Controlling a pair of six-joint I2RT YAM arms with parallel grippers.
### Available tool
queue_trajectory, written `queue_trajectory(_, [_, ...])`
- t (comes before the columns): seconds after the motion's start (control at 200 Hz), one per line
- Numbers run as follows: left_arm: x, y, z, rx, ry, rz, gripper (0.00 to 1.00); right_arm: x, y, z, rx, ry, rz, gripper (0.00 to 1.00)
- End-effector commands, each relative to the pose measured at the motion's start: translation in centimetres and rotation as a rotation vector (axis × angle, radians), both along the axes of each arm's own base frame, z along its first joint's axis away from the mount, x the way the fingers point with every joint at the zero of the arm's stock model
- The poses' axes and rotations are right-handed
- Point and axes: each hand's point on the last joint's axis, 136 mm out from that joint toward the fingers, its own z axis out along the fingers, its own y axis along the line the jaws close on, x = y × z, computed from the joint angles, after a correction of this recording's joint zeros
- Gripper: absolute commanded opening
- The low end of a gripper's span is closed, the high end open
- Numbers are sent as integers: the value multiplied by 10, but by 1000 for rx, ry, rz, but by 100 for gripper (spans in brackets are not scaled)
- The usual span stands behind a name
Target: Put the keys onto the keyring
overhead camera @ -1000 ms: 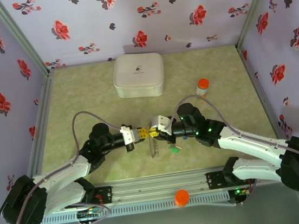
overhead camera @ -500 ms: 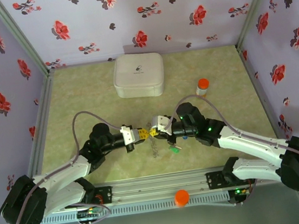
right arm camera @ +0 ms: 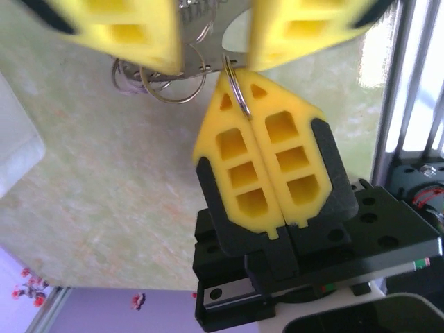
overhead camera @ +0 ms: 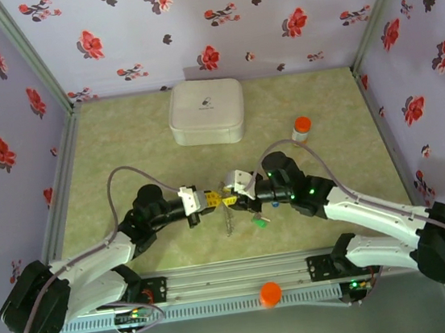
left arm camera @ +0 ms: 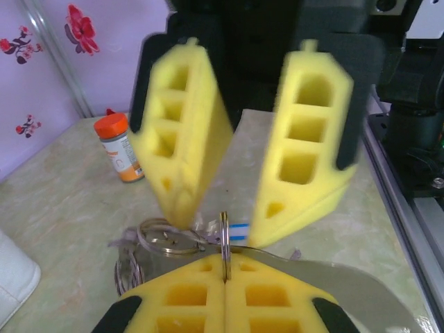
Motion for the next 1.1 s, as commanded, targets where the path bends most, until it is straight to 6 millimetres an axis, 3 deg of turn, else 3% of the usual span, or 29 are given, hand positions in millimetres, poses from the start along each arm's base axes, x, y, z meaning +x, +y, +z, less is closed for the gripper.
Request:
queue_trajectory(0.0, [11,3,31,-76,-51,77,0,0,-10,11,31,-46,-47,42])
queue_trajectory(0.18, [17,11,28,-53,-8,144,0,-19,-24,4,-25,17,-16,37])
queue_trajectory(0.355, [16,11,32,-86,16,151,0,-37,-15,8,23,115,53,32])
queue_trajectory(0.645, [41,17,29,-47,165,309,0,-61,3,31,80,185,168,27])
queue_trajectory(0.795, [55,24,25,1,279,435,0,-60,11,31,78,184,168,28])
queue_trajectory(0.925, [63,30,26,-8,430,534,0,-43,23,15,54,172,106,30])
queue_trajectory(1.095, [62,38,25,28,628,643,0,-23,45,8,109,163,36,29])
